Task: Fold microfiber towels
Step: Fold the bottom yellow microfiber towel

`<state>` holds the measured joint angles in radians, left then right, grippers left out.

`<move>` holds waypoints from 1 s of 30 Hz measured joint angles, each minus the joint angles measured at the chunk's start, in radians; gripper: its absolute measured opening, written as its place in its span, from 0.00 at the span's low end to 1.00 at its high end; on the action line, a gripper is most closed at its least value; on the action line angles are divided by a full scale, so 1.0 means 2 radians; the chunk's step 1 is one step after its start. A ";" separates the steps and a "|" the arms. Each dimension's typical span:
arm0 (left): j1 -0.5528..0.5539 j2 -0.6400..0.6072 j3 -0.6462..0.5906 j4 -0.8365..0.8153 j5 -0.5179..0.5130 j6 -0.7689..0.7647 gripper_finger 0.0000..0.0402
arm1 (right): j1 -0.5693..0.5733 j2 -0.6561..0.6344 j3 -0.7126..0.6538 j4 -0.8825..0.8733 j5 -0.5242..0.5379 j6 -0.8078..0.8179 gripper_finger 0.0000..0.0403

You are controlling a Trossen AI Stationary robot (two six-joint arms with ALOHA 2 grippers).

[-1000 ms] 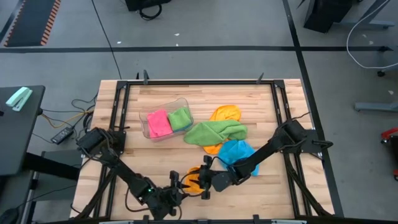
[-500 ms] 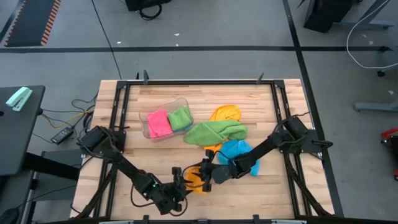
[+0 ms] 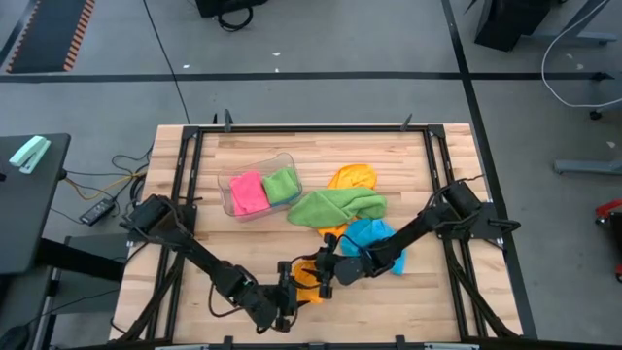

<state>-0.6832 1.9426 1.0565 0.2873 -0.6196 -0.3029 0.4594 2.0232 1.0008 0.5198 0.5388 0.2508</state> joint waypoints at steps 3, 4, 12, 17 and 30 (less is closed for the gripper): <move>0.011 0.013 0.001 0.013 0.018 0.002 0.43 | 0.000 0.000 0.000 0.000 0.000 0.000 0.38; 0.014 0.020 0.001 0.020 0.020 0.001 0.43 | 0.000 0.000 0.000 0.000 0.000 0.000 0.38; 0.005 0.051 0.000 0.035 0.031 -0.027 0.43 | 0.001 0.000 0.000 -0.002 0.000 0.000 0.38; -0.008 0.051 0.000 0.036 0.015 -0.025 0.43 | 0.001 0.000 0.000 -0.007 0.000 -0.003 0.38; -0.011 0.051 0.000 0.017 0.003 -0.026 0.43 | -0.015 0.037 0.001 -0.030 -0.004 0.001 0.38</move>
<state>-0.7059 2.0449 1.0565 0.3205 -0.6132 -0.3557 0.4301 2.0975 1.0027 0.4594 0.5300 0.2523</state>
